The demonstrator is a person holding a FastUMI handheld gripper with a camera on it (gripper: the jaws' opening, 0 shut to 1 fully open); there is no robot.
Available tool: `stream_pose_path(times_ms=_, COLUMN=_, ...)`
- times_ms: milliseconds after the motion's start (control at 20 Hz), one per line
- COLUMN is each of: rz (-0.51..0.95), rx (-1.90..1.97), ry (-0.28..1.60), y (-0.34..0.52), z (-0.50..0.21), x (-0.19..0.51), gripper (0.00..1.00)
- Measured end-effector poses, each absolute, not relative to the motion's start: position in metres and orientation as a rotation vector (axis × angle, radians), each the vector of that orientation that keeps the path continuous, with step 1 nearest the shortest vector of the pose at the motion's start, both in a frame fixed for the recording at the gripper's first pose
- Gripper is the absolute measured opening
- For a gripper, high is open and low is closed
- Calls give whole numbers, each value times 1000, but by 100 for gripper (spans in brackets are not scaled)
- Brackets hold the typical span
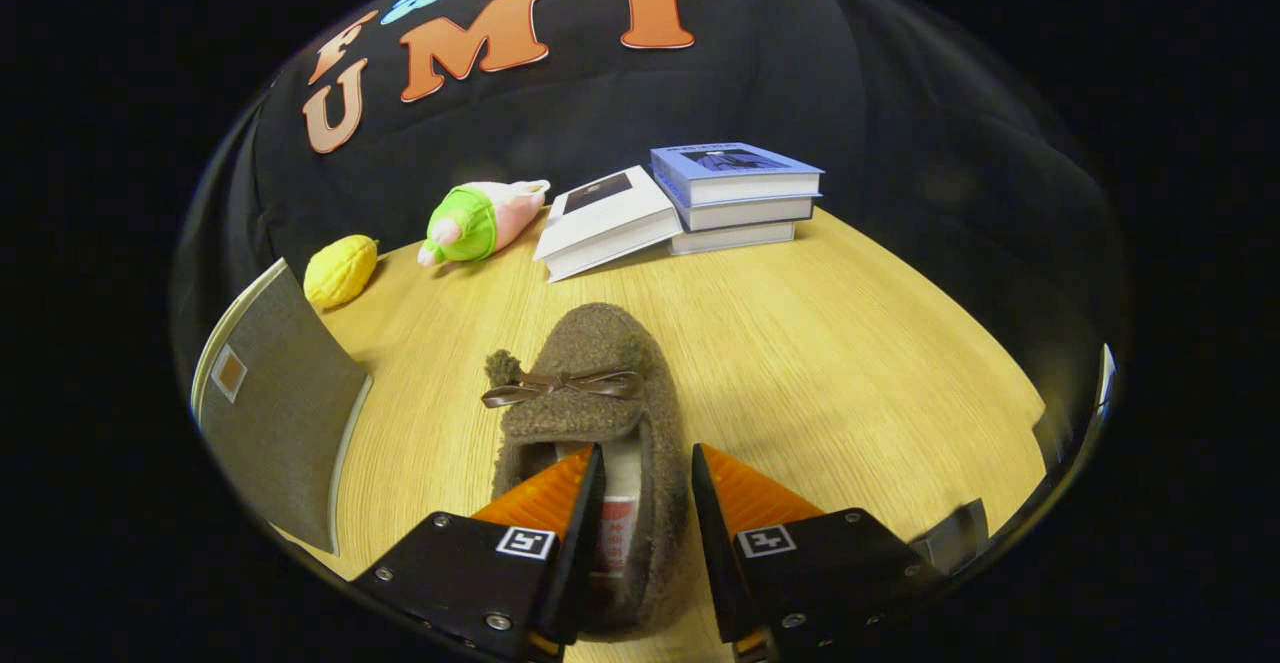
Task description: Open the storage box then place both shoes into the box .Put the left shoe in first, then the right shoe, with the right side of both shoes facing outward in a uniform manner.
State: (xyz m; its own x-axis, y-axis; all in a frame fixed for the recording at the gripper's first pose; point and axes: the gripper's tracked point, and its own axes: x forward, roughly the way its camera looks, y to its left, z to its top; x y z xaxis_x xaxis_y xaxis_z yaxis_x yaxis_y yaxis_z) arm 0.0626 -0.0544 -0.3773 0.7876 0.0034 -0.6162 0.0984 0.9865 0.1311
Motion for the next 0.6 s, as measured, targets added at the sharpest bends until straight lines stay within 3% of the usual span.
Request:
stream_pose_path(times_ms=100, rz=-45, rx=143, ry=675, y=-53, z=-382, x=63, gripper=46)
stream_pose_path(times_ms=400, rz=-72, rx=218, ry=655, y=-56, z=-384, x=61, gripper=42)
stream_pose_path(times_ms=450, rz=-72, rx=213, ry=638, y=-56, z=-383, x=61, gripper=36)
stream_pose_path(times_ms=500, rz=-81, rx=220, ry=617, y=-56, z=-380, x=61, gripper=15)
stream_pose_path(times_ms=600, rz=-94, rx=232, ry=598, y=-57, z=-379, x=62, gripper=7)
